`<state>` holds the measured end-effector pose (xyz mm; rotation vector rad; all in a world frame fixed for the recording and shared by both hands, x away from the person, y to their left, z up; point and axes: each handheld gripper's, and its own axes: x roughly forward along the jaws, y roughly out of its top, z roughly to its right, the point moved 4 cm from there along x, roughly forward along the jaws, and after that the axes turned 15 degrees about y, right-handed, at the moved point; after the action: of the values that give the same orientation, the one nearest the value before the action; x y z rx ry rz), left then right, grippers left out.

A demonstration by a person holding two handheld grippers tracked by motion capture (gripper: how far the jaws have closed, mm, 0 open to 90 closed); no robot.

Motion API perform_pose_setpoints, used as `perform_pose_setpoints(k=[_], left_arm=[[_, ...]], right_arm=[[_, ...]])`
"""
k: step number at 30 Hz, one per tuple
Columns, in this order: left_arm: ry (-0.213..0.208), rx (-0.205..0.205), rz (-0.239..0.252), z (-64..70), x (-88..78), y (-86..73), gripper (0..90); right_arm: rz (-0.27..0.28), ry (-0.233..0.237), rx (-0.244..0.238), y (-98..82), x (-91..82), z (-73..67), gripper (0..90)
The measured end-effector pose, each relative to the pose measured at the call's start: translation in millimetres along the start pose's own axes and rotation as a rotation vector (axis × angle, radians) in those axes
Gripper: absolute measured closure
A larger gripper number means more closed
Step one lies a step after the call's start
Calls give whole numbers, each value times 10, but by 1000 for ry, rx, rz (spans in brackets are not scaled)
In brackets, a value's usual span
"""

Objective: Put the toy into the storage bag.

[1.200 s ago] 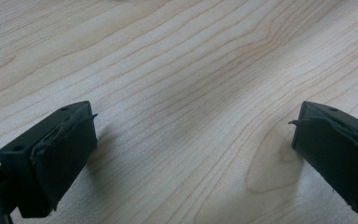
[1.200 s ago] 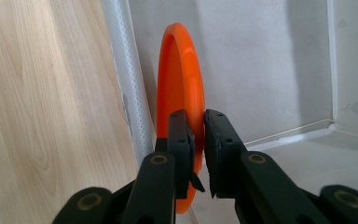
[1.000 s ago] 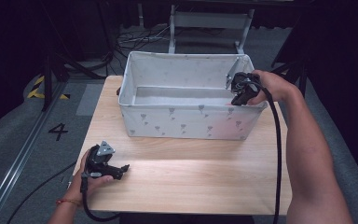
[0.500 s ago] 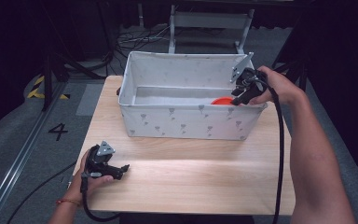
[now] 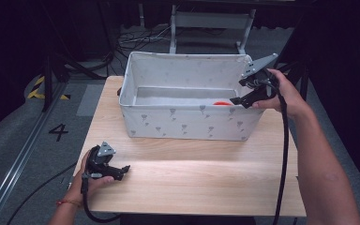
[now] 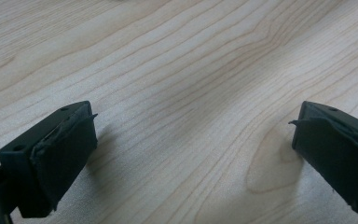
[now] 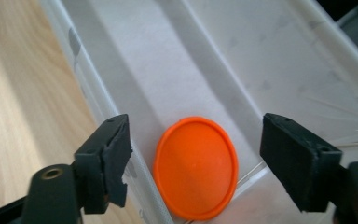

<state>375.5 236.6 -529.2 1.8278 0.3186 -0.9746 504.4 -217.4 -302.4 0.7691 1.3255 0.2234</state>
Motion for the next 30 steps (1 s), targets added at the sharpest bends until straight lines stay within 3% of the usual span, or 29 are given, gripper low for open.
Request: perform_pose_setpoints(k=[10, 12, 19, 24, 30], left_arm=[[0, 0, 0, 0, 0, 0, 2], [-1, 0, 0, 0, 0, 0, 2], [-2, 1, -1, -1, 1, 1, 1], [-2, 1, 0, -1, 1, 1, 1], [-2, 1, 0, 0, 1, 1, 1]], right_arm=[[127, -102, 78, -135, -184, -82, 206], [155, -101, 105, -193, -225, -108, 208], [200, -124, 129, -310, -376, -245, 210], [204, -168, 126, -383, -472, -341, 205], [209, -184, 115, -462, -539, -452, 206]])
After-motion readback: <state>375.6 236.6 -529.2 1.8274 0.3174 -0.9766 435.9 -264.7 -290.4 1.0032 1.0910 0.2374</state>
